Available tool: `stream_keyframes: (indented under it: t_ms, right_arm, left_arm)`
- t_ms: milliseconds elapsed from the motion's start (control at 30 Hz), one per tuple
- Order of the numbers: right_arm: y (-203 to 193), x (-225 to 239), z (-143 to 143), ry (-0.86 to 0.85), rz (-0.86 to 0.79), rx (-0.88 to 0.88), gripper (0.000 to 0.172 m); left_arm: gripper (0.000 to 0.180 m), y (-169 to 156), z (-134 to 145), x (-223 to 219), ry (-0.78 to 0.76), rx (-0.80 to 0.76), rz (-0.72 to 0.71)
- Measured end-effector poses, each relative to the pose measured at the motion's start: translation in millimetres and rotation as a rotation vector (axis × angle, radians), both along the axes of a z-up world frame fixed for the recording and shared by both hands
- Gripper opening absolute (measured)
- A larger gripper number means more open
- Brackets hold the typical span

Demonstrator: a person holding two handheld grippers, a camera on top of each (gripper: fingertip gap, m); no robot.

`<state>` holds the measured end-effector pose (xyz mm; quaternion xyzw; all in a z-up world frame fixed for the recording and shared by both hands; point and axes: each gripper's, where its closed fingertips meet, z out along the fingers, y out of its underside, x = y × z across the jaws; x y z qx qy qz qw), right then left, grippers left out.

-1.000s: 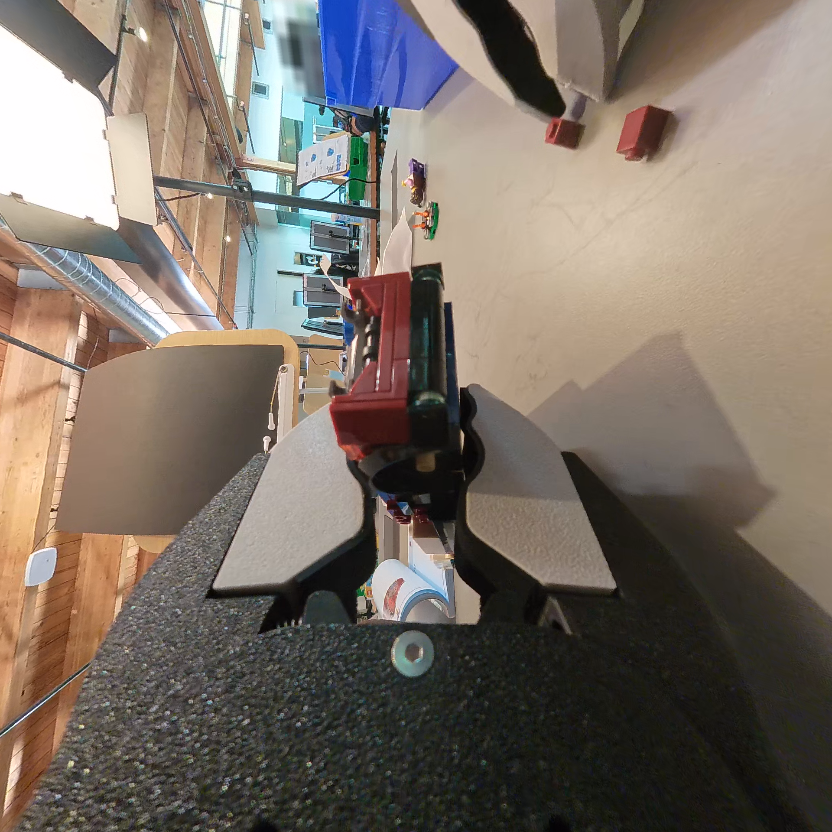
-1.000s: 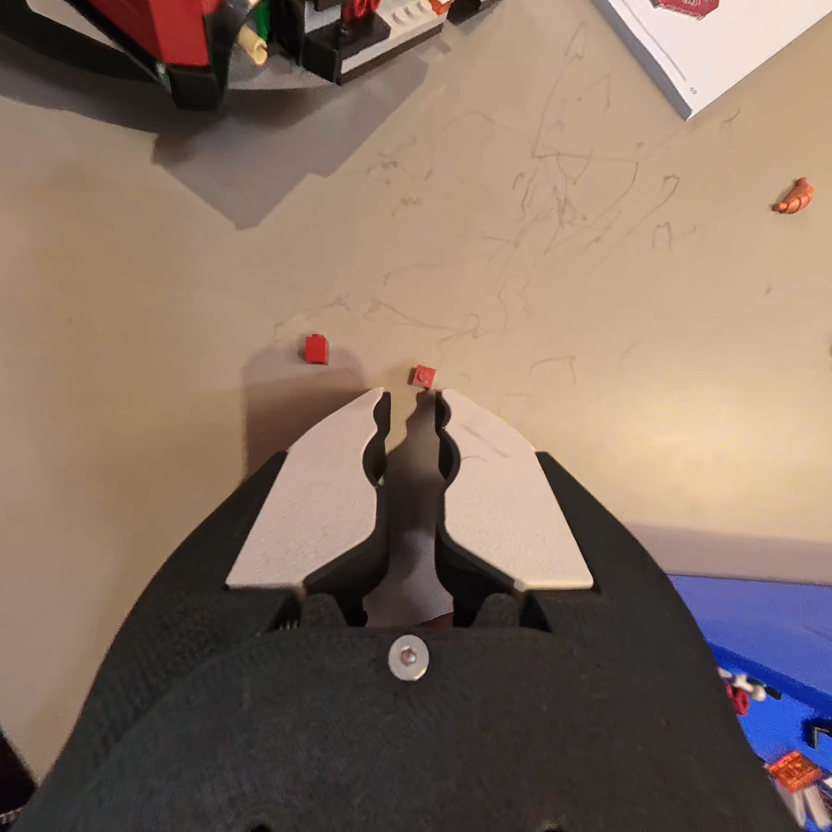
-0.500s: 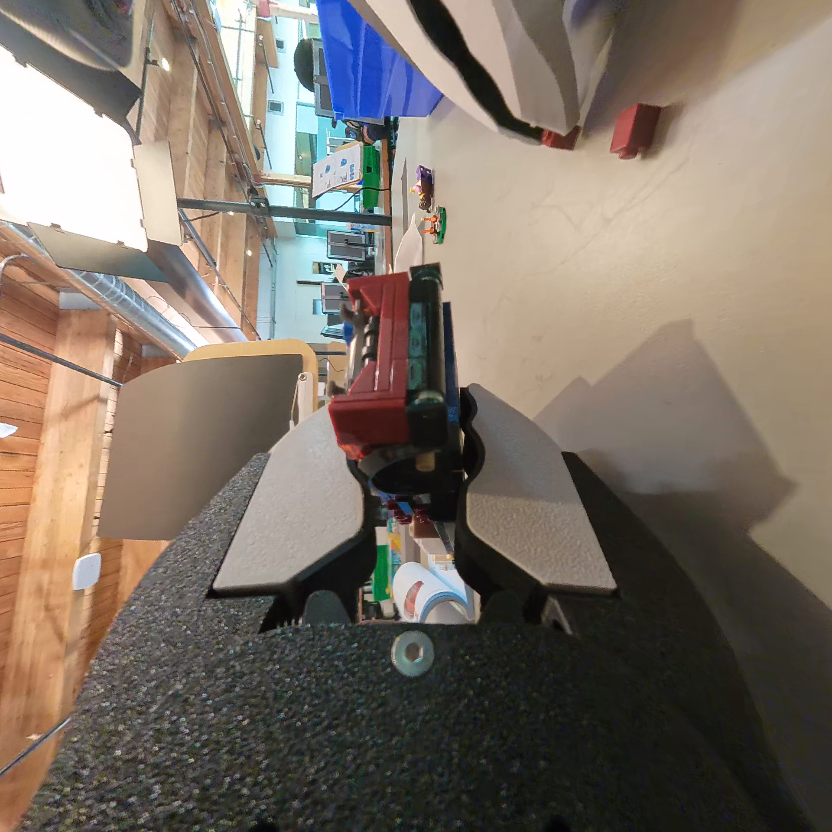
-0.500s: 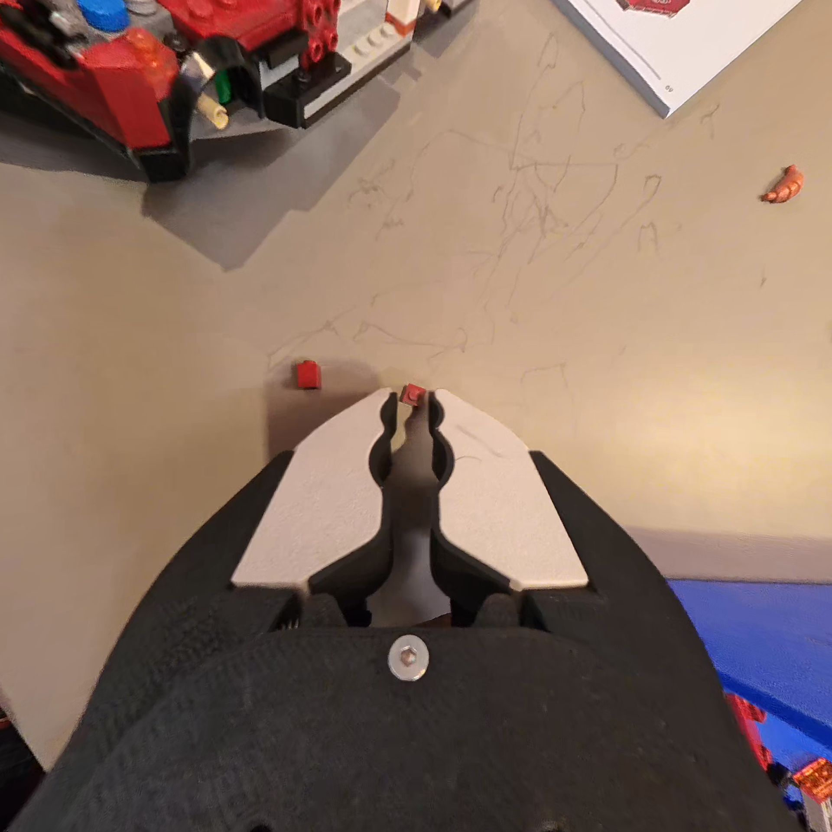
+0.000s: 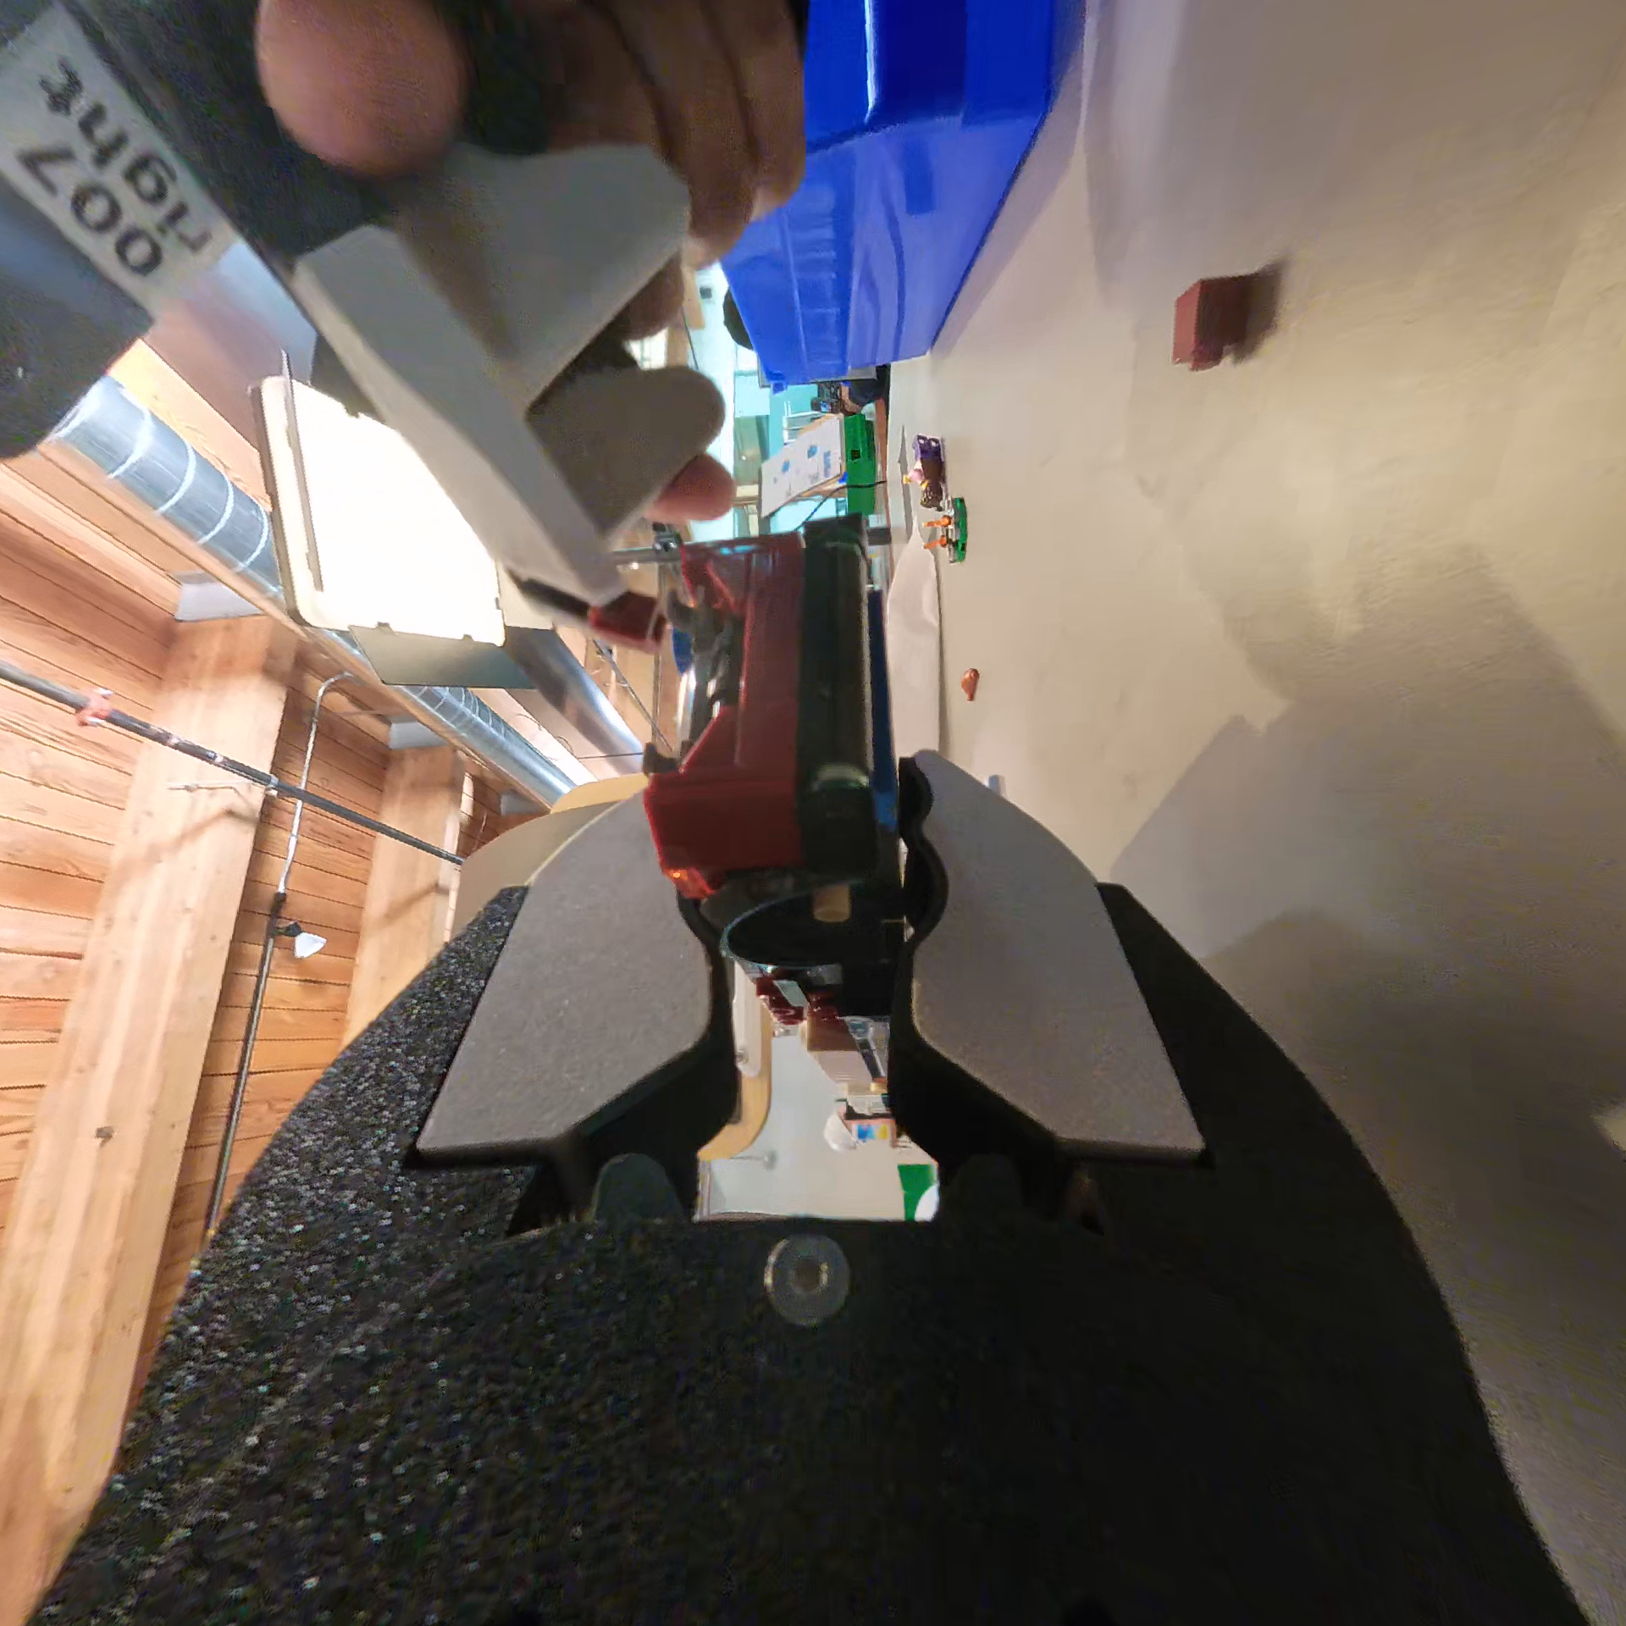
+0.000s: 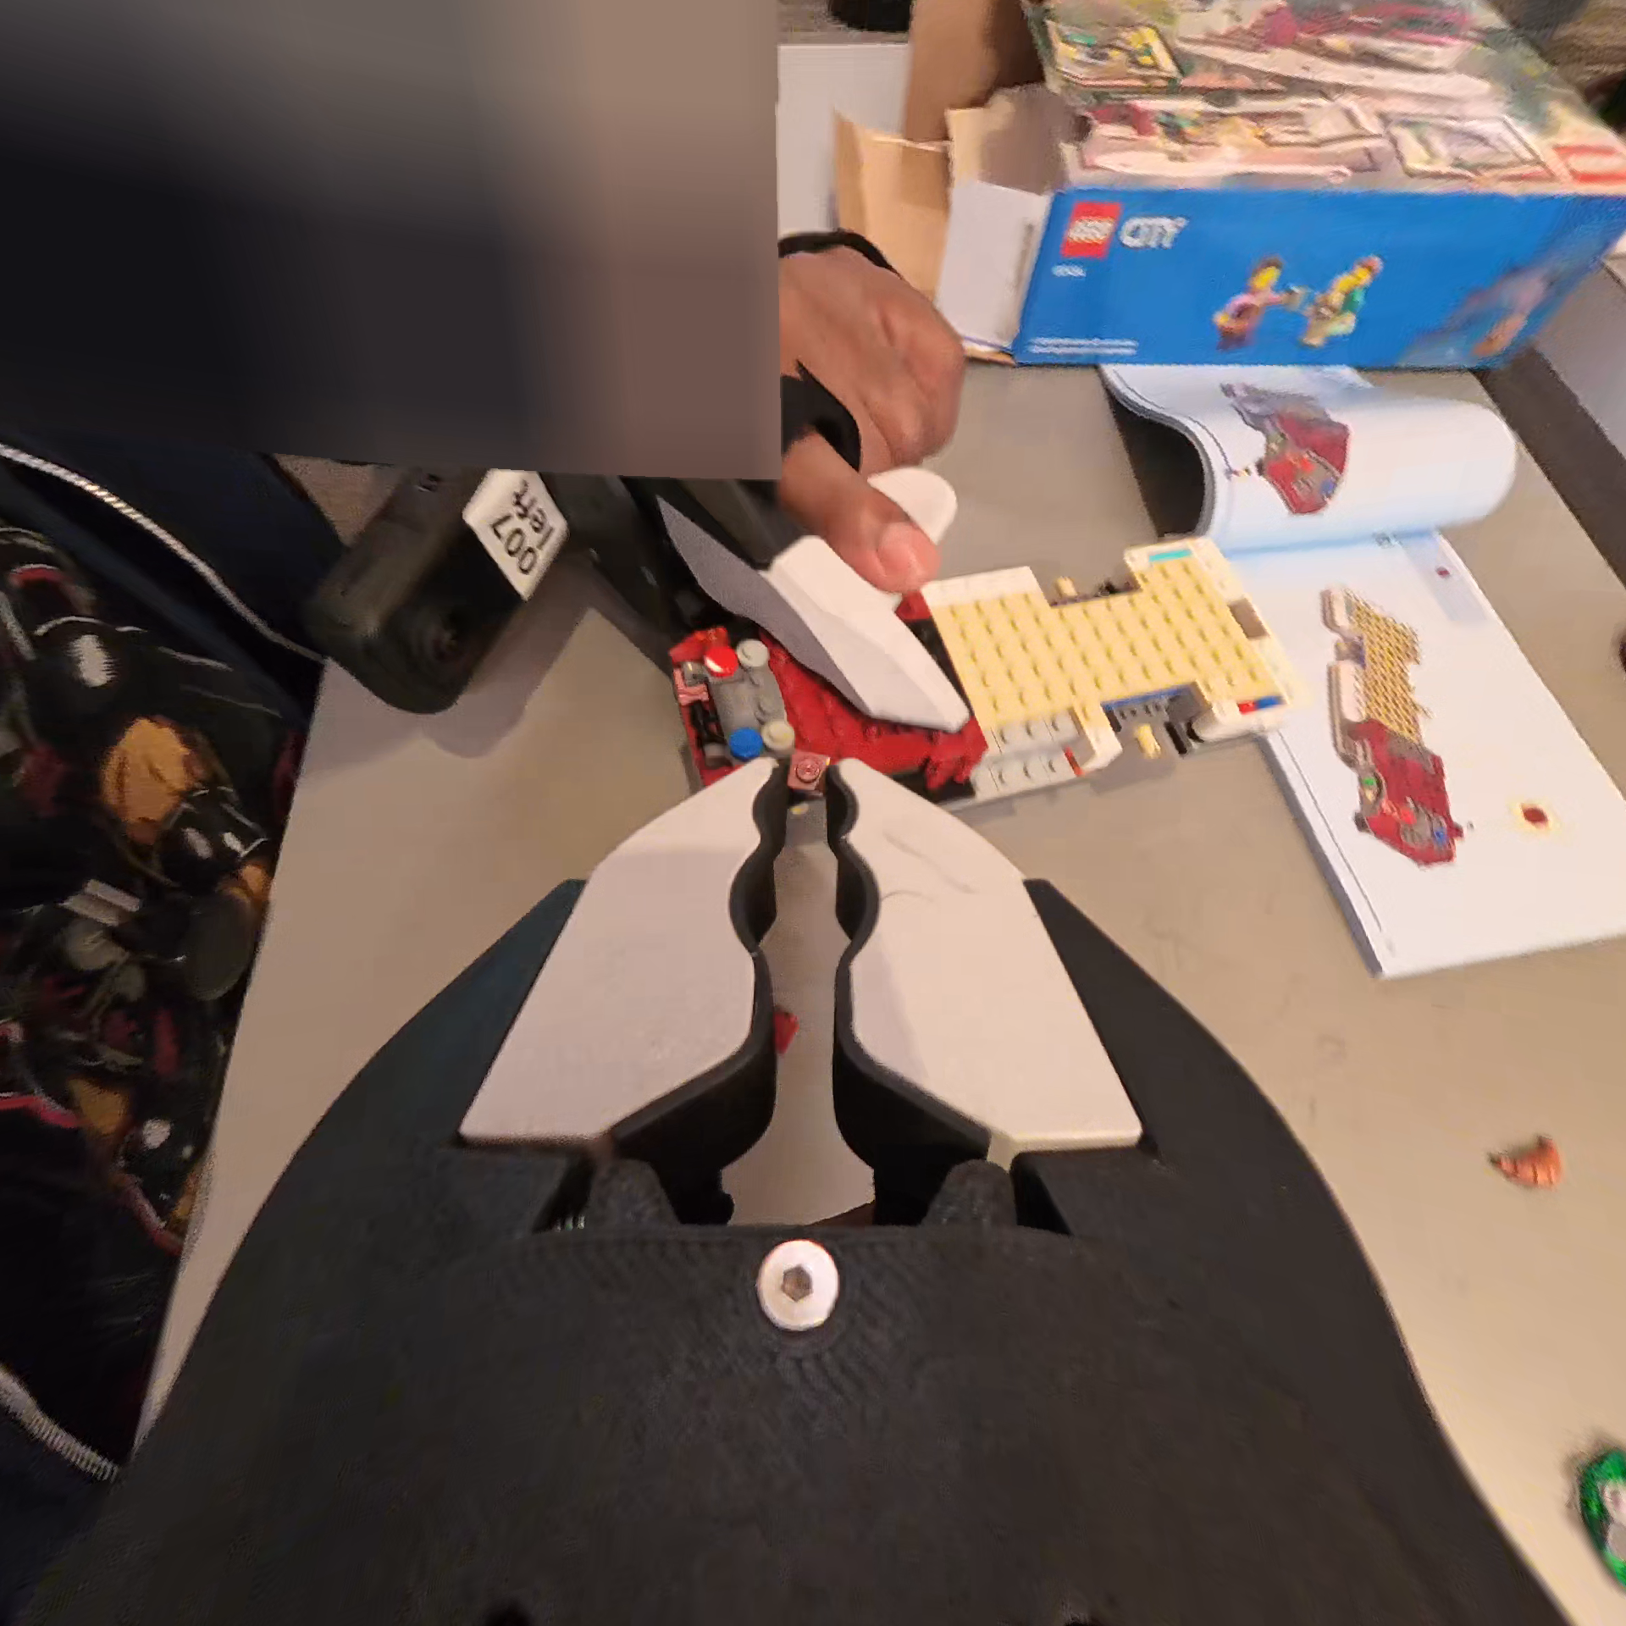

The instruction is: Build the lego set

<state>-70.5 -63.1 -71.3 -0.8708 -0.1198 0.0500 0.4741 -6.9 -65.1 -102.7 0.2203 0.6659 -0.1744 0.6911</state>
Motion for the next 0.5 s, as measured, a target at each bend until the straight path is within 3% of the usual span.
stream_keyframes:
  t_ms: [200,500]
  right_arm:
    - [3.3,-11.7,-2.6,-0.04,0.122,-0.063,0.008]
    - [0.3,-16.2,-6.3,-0.02,0.167,-0.116,0.008]
  left_arm:
    - [0.037,0.5,3.9,-1.9,-0.017,-0.003,-0.008]
    - [0.037,-4.7,4.8,-9.4,-0.022,0.005,-0.04]
